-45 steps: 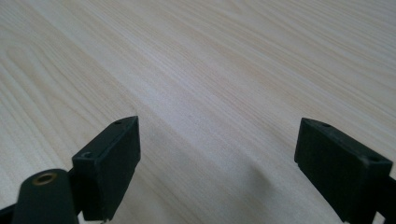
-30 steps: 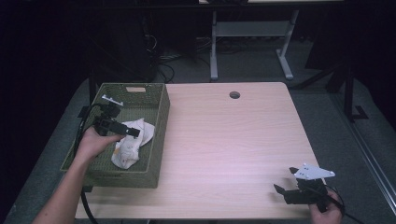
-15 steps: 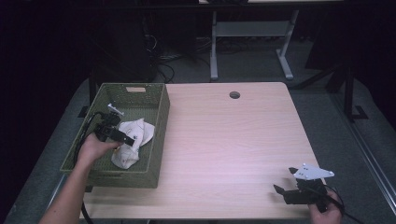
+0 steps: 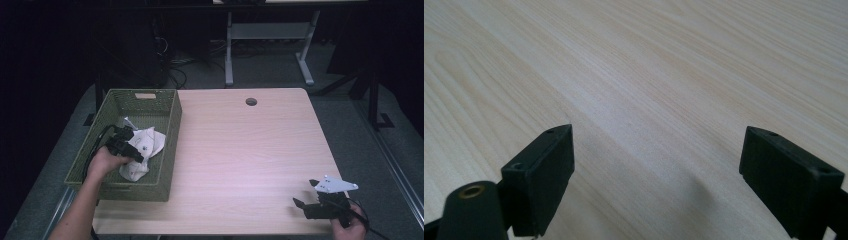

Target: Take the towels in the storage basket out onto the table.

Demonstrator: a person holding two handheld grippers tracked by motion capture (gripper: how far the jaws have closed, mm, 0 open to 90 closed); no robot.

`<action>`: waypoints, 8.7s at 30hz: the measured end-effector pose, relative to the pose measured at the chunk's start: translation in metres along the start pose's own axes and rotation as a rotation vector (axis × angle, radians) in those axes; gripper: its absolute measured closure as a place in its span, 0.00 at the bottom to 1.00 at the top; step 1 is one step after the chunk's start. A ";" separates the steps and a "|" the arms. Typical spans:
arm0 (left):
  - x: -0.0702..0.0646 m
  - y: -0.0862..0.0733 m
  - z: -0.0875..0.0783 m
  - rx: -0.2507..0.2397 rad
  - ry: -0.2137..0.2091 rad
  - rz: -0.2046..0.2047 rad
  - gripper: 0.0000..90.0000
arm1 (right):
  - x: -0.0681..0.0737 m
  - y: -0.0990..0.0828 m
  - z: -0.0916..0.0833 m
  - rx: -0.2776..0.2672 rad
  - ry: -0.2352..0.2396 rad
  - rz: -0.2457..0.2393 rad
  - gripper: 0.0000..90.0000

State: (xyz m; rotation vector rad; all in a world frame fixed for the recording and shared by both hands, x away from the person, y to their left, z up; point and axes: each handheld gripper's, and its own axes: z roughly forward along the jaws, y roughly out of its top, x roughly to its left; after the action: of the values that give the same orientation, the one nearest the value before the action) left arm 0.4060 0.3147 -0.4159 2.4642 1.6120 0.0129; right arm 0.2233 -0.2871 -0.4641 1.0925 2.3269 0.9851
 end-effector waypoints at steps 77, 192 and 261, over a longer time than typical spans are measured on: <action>0.004 -0.035 -0.082 -0.385 -0.162 -0.006 0.81 | 0.004 0.001 0.004 0.014 -0.015 -0.004 0.16; -0.250 0.085 0.025 -0.244 -0.467 0.329 0.79 | 0.000 -0.001 -0.005 -0.025 -0.003 -0.001 0.16; -0.243 0.039 0.035 -0.412 -0.467 0.293 0.34 | 0.000 -0.002 -0.004 -0.012 -0.011 0.000 0.16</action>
State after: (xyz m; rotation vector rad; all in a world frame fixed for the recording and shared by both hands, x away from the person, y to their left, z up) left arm 0.3464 0.0736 -0.4189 2.1483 0.9421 -0.1590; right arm 0.2200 -0.2899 -0.4633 1.0908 2.3088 0.9896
